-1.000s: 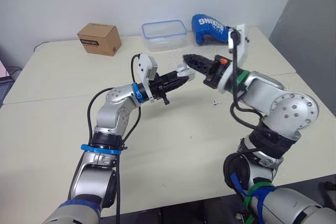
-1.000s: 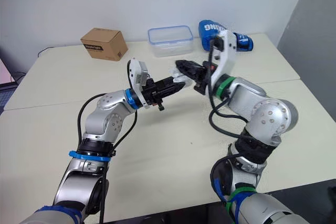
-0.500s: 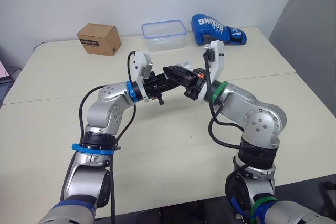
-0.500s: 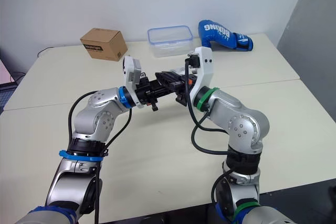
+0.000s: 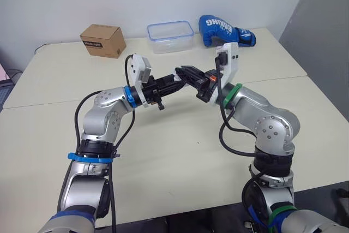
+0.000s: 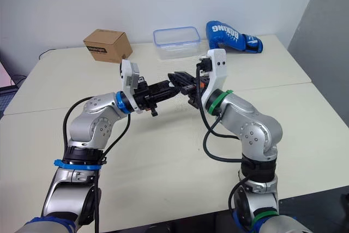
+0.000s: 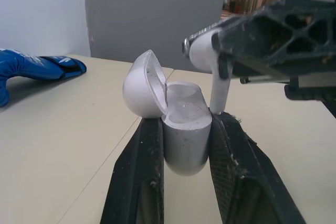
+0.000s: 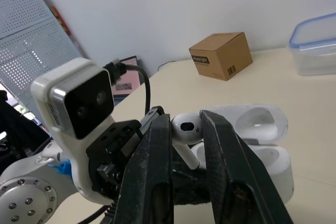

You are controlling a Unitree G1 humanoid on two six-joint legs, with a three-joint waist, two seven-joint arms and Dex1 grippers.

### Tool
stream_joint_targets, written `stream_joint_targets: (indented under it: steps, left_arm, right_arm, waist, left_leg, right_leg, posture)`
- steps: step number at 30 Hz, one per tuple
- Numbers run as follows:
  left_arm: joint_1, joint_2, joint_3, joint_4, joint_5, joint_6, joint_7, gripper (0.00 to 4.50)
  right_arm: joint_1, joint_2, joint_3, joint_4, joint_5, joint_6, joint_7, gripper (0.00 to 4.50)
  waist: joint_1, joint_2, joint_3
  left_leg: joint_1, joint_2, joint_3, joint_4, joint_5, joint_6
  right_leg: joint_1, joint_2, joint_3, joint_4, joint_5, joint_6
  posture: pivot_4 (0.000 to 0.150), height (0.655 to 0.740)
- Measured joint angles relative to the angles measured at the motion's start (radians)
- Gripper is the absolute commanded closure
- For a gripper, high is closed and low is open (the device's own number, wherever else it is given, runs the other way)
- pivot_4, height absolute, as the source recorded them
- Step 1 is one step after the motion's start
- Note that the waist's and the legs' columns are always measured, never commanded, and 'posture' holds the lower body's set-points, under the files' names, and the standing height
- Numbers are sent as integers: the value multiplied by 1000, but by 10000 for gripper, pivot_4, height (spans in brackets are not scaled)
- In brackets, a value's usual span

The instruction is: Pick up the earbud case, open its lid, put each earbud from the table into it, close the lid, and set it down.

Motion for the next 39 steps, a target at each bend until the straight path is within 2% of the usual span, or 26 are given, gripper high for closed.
stream_joint_targets:
  steps: [23,39]
  left_arm:
    - [3,-2,0,-33,-18,36,23,37374]
    - [-11,-42,0,16,-1,-23,47,37374]
  right_arm:
    - [8,-10,47,60,1,-97,-30,40689]
    - [42,55,51,-10,2,-72,-185,40689]
  waist:
    - [0,0,0]
    - [1,0,0]
  left_leg:
    - [0,0,0,0,0,0]
    - [0,0,0,0,0,0]
  right_leg:
    - [0,0,0,0,0,0]
    - [0,0,0,0,0,0]
  posture:
    - [1500,7400]
    - [1500,7400]
